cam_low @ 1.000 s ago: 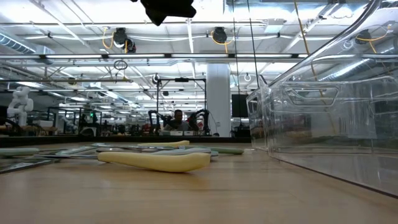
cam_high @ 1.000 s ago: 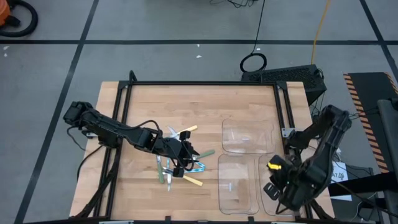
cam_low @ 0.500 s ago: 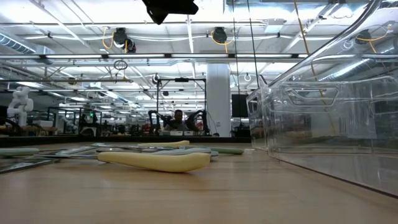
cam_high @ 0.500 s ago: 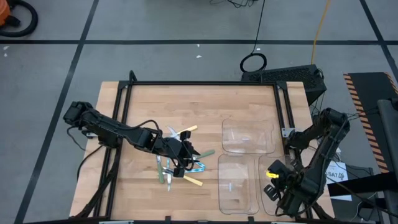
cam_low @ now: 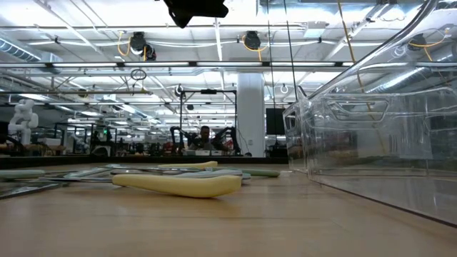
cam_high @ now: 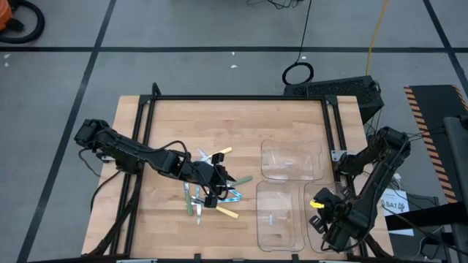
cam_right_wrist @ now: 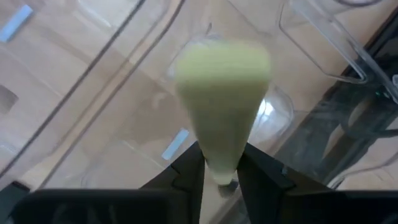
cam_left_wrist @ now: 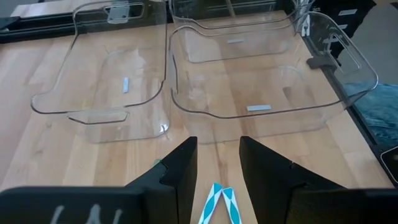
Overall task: Sort silverware by color (type)
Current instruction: Put the yellow knife into the bottom right transparent bin
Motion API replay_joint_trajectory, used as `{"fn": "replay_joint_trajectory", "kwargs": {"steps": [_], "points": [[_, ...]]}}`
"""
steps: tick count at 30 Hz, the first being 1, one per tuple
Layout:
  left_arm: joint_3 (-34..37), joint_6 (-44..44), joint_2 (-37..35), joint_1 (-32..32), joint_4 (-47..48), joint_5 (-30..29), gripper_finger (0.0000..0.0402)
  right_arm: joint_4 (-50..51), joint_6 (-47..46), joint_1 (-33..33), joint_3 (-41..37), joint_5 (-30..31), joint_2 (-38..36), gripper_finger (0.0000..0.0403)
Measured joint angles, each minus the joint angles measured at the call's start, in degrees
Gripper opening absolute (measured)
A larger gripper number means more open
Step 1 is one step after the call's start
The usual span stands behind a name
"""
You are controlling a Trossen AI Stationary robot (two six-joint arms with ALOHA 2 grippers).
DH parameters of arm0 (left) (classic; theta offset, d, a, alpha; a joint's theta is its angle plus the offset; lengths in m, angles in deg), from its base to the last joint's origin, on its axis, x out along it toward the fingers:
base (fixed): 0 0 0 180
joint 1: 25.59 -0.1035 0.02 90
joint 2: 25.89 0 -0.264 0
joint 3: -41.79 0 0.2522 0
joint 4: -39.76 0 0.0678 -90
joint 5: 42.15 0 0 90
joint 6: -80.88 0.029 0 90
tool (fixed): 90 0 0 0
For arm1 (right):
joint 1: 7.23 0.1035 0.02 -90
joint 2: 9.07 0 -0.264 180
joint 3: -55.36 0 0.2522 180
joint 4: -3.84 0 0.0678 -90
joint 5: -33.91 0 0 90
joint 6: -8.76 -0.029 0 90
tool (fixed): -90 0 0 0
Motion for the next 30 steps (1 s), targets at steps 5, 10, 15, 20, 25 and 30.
{"fn": "replay_joint_trajectory", "kwargs": {"steps": [5, 10, 15, 20, 25, 30], "points": [[0.0, -1.49, 0.0, 0.0, 0.0, 0.0, 0.0129, -0.05, -0.07, 0.0, 0.0, -0.02, 0.0, 0.0127], [0.0, -1.1, 0.0, 0.0, 0.0, -0.02, 0.0129, -0.1, 0.26, 0.0, 0.0, 0.04, 0.0, 0.0163], [0.0, 0.74, 0.0, -0.18, -1.29, -1.03, 0.0129, -0.51, 1.69, 0.0, 0.0, 3.16, 0.0, 0.0181], [0.0, 0.55, 0.0, -0.37, -2.1, -1.09, 0.0129, -7.68, 9.65, 0.45, 0.02, 4.85, 0.0, 0.0182], [0.0, 0.48, 0.02, -0.37, -2.1, -1.09, 0.0129, -16.35, 18.89, 2.28, 0.04, 7.24, 0.0, 0.0183], [0.0, -0.41, 0.01, -0.26, -2.1, -1.09, 0.0129, -19.57, 28.02, 4.87, 0.06, 9.52, 0.0, 0.0183]]}}
